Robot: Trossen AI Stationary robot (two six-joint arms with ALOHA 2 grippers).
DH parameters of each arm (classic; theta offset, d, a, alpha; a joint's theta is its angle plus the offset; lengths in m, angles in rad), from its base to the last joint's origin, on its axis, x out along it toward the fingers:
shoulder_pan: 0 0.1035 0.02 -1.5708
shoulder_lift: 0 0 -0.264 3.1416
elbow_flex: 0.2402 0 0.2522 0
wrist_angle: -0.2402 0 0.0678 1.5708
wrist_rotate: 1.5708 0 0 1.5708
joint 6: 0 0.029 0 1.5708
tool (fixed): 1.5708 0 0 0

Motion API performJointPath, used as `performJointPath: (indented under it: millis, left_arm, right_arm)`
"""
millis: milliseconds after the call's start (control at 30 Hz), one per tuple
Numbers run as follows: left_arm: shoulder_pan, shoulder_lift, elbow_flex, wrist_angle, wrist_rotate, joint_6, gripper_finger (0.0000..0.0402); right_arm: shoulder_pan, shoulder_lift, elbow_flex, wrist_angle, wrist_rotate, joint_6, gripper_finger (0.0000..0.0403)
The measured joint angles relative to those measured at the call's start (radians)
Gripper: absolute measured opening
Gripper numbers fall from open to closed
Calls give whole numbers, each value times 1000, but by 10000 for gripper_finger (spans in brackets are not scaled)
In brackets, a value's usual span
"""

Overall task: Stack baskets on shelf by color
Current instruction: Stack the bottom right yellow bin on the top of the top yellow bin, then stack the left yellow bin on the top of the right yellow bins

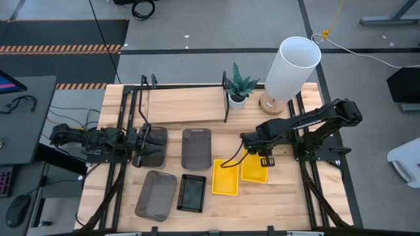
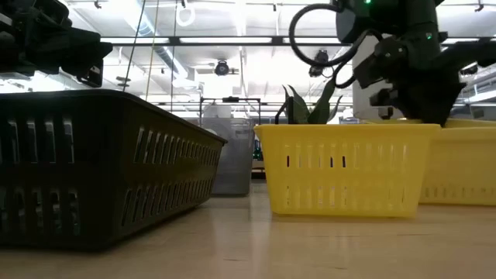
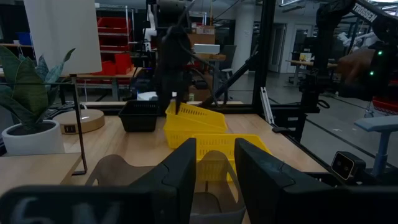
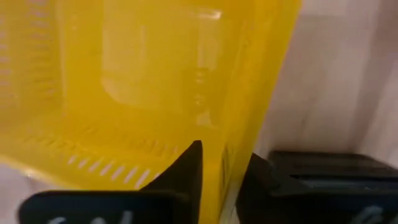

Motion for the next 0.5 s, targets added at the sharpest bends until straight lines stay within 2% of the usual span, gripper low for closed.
performJointPath:
  millis: [267,367,500]
  left_arm:
    - [0,0,0,0,0,0,117]
    - [0,0,0,0,0,0,117]
    - [0,0,0,0,0,0,117]
  right_arm:
    - [6,0,139,-135,99,78,154]
    - [9,0,163,-65,128,110,168]
    - [29,0,157,136,124,143,177]
